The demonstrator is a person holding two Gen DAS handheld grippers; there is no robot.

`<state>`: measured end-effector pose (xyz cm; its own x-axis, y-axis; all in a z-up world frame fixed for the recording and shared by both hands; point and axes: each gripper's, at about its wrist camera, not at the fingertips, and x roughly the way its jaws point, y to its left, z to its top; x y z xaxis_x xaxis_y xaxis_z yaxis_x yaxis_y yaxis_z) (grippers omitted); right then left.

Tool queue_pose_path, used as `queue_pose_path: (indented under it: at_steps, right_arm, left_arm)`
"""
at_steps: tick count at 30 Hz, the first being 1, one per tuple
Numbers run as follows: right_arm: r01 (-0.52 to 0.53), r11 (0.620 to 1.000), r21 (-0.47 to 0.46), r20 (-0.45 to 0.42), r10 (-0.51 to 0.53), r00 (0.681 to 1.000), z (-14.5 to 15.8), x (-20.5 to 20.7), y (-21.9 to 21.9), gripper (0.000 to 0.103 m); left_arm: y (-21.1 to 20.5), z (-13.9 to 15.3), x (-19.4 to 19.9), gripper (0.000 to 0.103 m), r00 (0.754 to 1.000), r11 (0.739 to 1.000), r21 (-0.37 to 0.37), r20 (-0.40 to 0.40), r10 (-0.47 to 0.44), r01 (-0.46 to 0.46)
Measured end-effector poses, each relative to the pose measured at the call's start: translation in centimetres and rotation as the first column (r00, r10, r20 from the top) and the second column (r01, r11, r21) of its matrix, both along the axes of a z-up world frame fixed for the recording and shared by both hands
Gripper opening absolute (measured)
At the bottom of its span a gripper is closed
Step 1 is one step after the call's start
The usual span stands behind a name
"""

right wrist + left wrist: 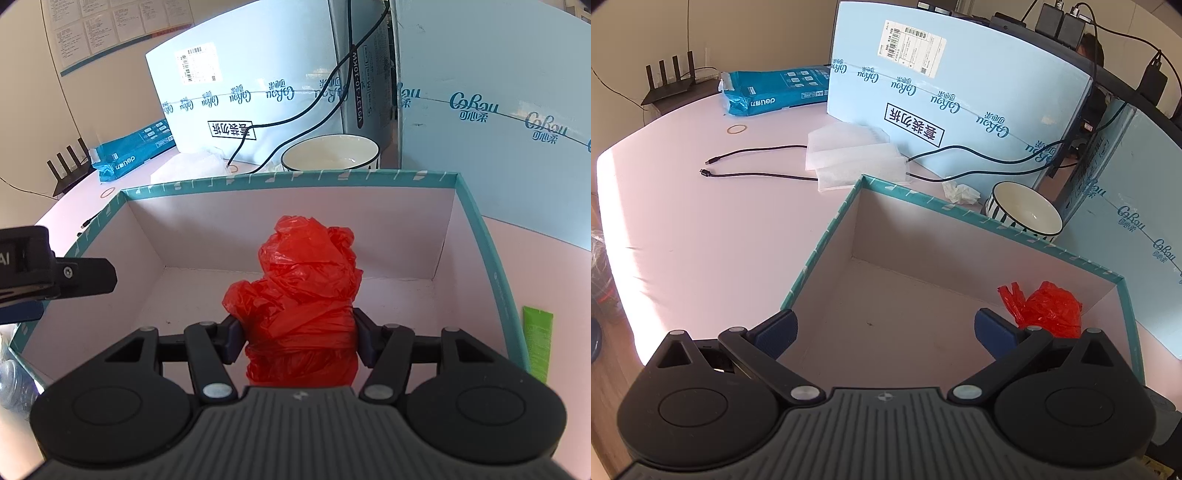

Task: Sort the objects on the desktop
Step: 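Lower the red bag into the white box with the right tool, then open the right tool fingers to release the red bag, then raise the right tool up and out of the white box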

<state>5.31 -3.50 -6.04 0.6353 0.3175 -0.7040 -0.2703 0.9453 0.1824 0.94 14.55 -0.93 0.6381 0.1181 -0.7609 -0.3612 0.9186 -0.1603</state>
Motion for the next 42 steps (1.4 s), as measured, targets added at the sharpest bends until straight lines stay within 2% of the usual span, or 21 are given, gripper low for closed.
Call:
queue_pose_path:
  at_steps: [7, 10, 13, 15, 26, 32, 42]
  right_arm:
    - [0.000, 1.000, -0.015, -0.030, 0.000, 1.000, -0.1, 0.3, 0.1, 0.062]
    - [-0.002, 1.000, -0.026, -0.047, 0.001, 0.999, -0.1, 0.5, 0.2, 0.065]
    - [-0.004, 0.999, -0.038, -0.051, 0.002, 0.999, 0.2, 0.6, 0.4, 0.082]
    - [-0.008, 0.999, -0.051, -0.035, 0.006, 0.999, 0.5, 0.5, 0.5, 0.100]
    - [-0.015, 0.999, -0.041, -0.003, 0.015, 1.000, 0.7, 0.2, 0.4, 0.101]
    - [0.000, 1.000, 0.009, 0.048, -0.001, 0.999, 0.8, -0.5, -0.1, 0.101]
    - [-0.004, 0.999, 0.049, 0.086, -0.001, 0.996, 0.8, -2.0, -0.3, 0.103]
  left_arm:
    - [0.0, -0.2, 0.1, 0.102, 1.000, 1.000, -0.005, -0.007, 0.000, 0.000]
    - [0.0, -0.2, 0.1, 0.102, 1.000, 1.000, -0.006, -0.008, -0.002, 0.002]
    - [-0.1, -0.1, 0.1, 0.102, 1.000, 1.000, -0.007, -0.007, -0.005, 0.005]
    - [-0.1, -0.1, 0.0, 0.102, 1.000, 1.000, -0.007, -0.006, -0.007, 0.007]
    - [-0.3, 0.0, -0.3, 0.102, 1.000, 1.000, -0.003, -0.003, -0.005, 0.005]
    - [-0.3, 0.1, -0.5, 0.102, 1.000, 1.000, -0.001, -0.003, 0.001, -0.001]
    - [-0.6, 0.3, -1.0, 0.102, 1.000, 1.000, 0.013, 0.002, -0.001, 0.001]
